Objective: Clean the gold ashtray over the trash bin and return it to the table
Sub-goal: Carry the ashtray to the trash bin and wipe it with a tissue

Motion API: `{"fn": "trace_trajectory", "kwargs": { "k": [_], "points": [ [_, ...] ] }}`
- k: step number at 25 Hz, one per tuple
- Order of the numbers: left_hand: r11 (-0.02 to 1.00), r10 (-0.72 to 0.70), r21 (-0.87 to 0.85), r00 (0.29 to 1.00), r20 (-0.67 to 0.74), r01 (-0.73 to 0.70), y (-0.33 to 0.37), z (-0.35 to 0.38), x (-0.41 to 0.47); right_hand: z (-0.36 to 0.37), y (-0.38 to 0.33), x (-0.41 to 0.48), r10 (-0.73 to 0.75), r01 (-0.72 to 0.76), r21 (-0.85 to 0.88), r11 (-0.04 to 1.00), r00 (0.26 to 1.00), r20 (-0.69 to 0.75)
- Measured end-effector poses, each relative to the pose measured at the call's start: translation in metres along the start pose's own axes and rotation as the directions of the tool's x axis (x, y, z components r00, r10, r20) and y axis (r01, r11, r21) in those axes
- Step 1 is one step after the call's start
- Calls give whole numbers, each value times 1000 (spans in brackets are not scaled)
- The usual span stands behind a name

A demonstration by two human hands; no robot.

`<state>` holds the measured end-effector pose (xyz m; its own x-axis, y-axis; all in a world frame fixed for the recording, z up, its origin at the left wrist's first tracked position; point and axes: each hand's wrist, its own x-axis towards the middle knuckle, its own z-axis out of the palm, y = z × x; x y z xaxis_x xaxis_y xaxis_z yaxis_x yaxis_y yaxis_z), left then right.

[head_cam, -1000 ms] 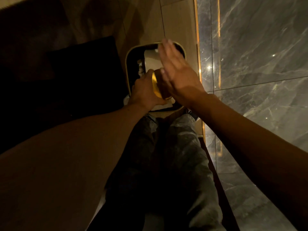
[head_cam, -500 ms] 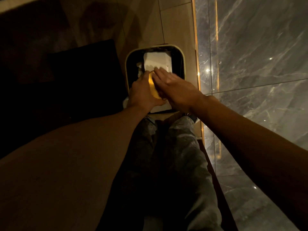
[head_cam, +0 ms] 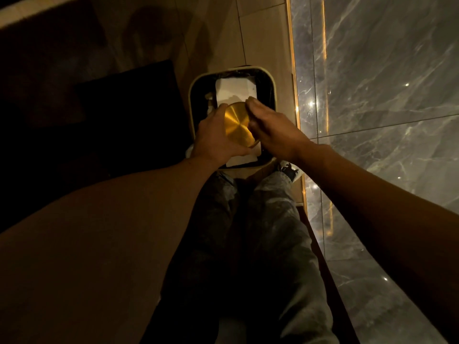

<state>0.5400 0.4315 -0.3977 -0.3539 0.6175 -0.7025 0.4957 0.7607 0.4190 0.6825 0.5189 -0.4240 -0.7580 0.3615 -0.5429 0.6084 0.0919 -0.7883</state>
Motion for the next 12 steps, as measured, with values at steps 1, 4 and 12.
{"fn": "trace_trajectory", "kwargs": {
  "k": [1,4,12],
  "points": [
    [1000,-2,5,1000,17,2,3,-1,-2,0,3,-5,52,-50,64,997,998,-20],
    [996,-69,-54,997,40,71,5,0,-8,-10,-2,-15,153,-138,308,941,988,-27],
    [719,-304,-518,880,365,463,28,-15,-31,-43,-18,-38,213,-166,585,794,977,-12]
  ]
}}
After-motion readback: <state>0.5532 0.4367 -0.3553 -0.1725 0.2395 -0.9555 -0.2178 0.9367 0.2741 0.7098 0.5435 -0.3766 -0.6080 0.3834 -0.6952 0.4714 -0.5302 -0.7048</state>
